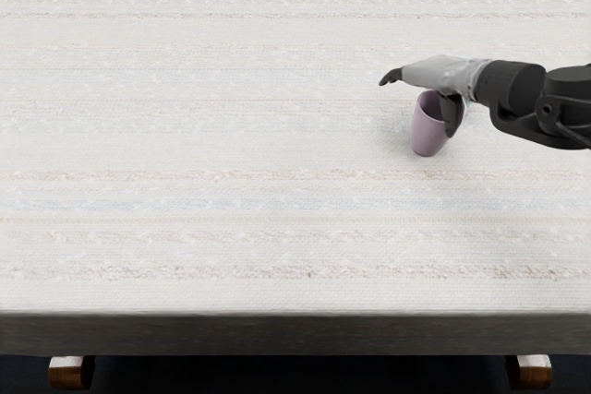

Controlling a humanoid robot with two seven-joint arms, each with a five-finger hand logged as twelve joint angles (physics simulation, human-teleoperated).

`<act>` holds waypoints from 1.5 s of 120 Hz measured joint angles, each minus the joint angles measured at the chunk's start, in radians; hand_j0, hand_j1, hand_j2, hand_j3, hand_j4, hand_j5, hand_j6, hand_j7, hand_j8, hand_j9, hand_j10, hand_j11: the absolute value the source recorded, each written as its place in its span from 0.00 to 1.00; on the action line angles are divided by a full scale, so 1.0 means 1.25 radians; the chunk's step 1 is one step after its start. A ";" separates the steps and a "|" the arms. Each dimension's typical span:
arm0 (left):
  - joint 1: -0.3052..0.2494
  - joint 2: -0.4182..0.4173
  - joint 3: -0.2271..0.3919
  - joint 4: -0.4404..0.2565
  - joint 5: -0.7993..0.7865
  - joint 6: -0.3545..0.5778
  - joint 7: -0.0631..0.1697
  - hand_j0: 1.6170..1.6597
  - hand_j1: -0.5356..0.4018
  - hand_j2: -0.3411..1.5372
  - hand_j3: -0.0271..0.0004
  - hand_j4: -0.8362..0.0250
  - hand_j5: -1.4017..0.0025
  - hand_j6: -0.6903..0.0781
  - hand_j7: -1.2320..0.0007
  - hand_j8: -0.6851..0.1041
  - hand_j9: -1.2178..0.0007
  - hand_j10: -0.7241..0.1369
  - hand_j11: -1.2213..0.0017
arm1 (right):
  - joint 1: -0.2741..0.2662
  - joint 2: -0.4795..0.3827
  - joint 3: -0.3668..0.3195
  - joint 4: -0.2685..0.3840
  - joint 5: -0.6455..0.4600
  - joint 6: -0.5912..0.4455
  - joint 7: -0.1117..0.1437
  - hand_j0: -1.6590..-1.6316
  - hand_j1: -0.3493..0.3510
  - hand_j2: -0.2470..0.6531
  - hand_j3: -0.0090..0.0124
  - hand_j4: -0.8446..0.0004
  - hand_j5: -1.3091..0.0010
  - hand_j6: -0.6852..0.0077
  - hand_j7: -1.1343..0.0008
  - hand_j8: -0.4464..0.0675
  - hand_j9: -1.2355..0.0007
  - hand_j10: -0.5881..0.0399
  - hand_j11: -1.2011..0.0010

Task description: Pick up cup and place in cup with right hand

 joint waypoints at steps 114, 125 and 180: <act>0.000 0.000 0.000 0.000 0.000 0.000 0.000 0.96 0.94 0.18 0.98 0.97 1.00 0.90 1.00 0.87 1.00 0.84 1.00 | 0.001 -0.066 -0.005 0.019 0.002 0.006 0.018 0.05 0.64 0.40 0.42 0.48 0.56 0.35 0.50 0.09 0.53 0.41 0.52; 0.000 0.000 0.000 0.000 0.000 0.000 0.000 0.96 0.94 0.18 0.98 0.97 1.00 0.90 1.00 0.87 1.00 0.84 1.00 | 0.012 -0.091 -0.002 0.034 0.003 0.022 0.018 0.04 0.63 0.41 0.42 0.49 0.56 0.36 0.50 0.08 0.53 0.40 0.53; 0.000 0.000 0.000 0.000 0.000 0.000 0.000 0.96 0.94 0.18 0.98 0.97 1.00 0.90 1.00 0.87 1.00 0.84 1.00 | 0.116 -0.160 0.029 0.063 0.008 0.165 0.013 0.04 0.63 0.38 0.42 0.50 0.58 0.38 0.52 0.08 0.55 0.40 0.54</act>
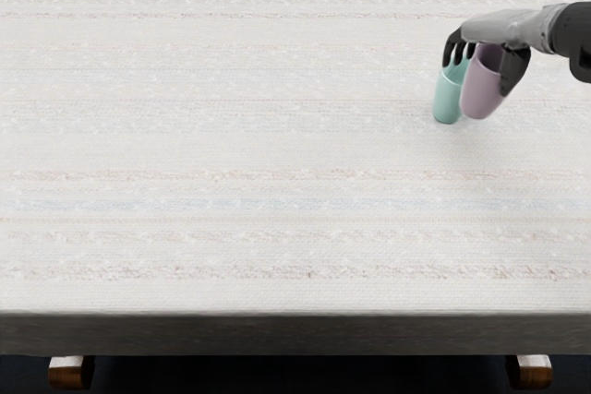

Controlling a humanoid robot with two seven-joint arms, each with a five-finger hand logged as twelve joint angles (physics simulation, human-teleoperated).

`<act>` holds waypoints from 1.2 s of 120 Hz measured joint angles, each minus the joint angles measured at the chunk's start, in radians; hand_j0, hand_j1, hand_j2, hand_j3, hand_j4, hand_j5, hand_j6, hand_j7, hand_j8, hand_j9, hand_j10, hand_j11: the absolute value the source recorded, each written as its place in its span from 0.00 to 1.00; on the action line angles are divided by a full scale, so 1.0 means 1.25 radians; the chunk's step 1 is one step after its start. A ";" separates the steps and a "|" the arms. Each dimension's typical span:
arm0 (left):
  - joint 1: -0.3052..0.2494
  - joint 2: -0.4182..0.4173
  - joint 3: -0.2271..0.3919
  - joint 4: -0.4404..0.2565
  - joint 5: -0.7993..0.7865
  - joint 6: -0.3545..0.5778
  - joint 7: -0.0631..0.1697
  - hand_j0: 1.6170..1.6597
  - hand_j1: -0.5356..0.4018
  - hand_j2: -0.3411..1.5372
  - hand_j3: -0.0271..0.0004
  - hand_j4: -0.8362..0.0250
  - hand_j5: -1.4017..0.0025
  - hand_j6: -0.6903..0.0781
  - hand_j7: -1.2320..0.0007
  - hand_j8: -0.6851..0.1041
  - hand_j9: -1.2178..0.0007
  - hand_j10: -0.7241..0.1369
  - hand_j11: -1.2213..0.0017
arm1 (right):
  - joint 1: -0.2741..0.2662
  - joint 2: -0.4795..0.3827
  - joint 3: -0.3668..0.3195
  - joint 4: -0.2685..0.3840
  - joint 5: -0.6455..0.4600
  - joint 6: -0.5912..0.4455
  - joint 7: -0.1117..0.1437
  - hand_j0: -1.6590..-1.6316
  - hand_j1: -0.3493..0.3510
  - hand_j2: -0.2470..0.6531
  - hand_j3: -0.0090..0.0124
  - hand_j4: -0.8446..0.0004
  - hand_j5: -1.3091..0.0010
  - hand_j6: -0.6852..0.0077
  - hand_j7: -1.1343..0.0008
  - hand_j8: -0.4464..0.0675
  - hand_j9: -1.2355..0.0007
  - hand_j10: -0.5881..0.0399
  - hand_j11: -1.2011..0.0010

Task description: Pick up cup and place in cup with right hand

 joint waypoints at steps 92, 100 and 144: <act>0.001 0.000 0.000 0.000 0.000 0.000 0.000 0.96 0.94 0.18 0.98 0.97 1.00 0.90 1.00 0.87 1.00 0.84 1.00 | 0.028 0.067 0.021 -0.073 0.003 -0.038 -0.063 0.04 0.65 0.42 0.42 0.48 0.56 0.35 0.50 0.06 0.53 0.40 0.52; 0.000 0.000 0.000 0.000 0.000 0.000 0.000 0.96 0.94 0.18 0.98 0.97 1.00 0.90 1.00 0.87 1.00 0.84 1.00 | 0.027 0.082 0.020 -0.090 0.003 -0.045 -0.065 0.04 0.64 0.41 0.42 0.48 0.56 0.35 0.50 0.06 0.53 0.40 0.52; 0.000 0.000 0.000 0.000 0.000 0.000 0.000 0.96 0.94 0.18 0.99 0.97 1.00 0.90 1.00 0.87 1.00 0.84 1.00 | 0.024 0.125 0.015 -0.146 0.005 -0.066 -0.067 0.05 0.64 0.40 0.42 0.48 0.57 0.35 0.50 0.07 0.53 0.40 0.52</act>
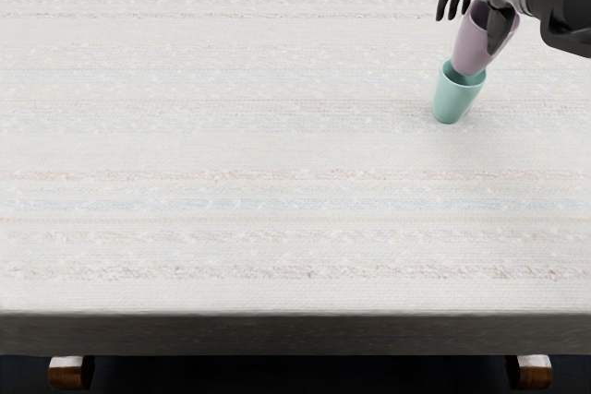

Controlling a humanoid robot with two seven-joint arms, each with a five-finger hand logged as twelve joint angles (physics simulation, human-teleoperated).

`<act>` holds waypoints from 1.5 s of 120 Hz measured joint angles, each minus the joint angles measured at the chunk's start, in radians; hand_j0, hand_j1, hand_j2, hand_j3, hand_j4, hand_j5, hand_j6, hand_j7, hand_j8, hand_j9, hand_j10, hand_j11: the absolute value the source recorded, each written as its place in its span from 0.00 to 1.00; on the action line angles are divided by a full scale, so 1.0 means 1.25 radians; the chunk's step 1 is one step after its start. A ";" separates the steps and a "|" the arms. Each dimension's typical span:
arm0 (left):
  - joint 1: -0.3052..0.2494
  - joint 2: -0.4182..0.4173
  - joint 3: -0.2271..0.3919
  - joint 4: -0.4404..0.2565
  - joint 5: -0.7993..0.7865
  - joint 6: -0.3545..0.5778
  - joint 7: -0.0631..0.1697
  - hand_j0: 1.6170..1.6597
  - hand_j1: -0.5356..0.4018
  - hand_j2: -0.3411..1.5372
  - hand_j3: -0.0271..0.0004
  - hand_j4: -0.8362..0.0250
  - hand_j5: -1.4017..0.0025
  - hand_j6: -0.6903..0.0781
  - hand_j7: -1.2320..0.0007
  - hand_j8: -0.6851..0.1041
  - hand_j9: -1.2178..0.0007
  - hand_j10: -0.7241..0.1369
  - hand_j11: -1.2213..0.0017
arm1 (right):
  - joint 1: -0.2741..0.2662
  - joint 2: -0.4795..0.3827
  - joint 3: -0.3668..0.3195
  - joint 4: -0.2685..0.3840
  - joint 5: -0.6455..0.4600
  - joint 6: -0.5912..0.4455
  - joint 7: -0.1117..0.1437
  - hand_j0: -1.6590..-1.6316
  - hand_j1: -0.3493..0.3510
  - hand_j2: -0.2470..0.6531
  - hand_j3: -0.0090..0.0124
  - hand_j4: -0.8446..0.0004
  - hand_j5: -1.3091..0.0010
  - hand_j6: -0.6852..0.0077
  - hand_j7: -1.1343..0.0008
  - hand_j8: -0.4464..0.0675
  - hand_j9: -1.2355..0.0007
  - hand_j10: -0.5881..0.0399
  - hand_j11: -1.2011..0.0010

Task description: Pick up cup and place in cup with right hand

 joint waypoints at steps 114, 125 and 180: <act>0.000 0.000 0.000 0.000 0.000 0.000 0.000 0.96 0.94 0.18 0.98 0.97 1.00 0.90 1.00 0.87 1.00 0.84 1.00 | -0.055 0.003 0.002 0.003 0.002 -0.102 0.001 0.04 0.15 0.28 0.42 0.88 0.91 0.85 0.89 0.68 0.90 0.80 0.90; 0.000 0.000 0.000 0.000 0.000 0.000 0.000 0.96 0.94 0.18 0.98 0.97 1.00 0.90 1.00 0.87 1.00 0.84 1.00 | -0.057 -0.010 0.003 0.026 0.016 -0.100 0.003 0.04 0.11 0.28 0.42 0.91 0.93 0.88 0.92 0.73 0.93 0.83 0.92; 0.000 0.000 0.000 0.000 0.000 0.000 0.000 0.96 0.94 0.18 0.98 0.97 1.00 0.90 1.00 0.87 1.00 0.84 1.00 | -0.051 -0.032 0.114 0.145 0.231 0.075 0.003 0.04 0.04 0.27 0.42 0.96 0.97 0.94 0.97 0.81 0.97 0.89 0.97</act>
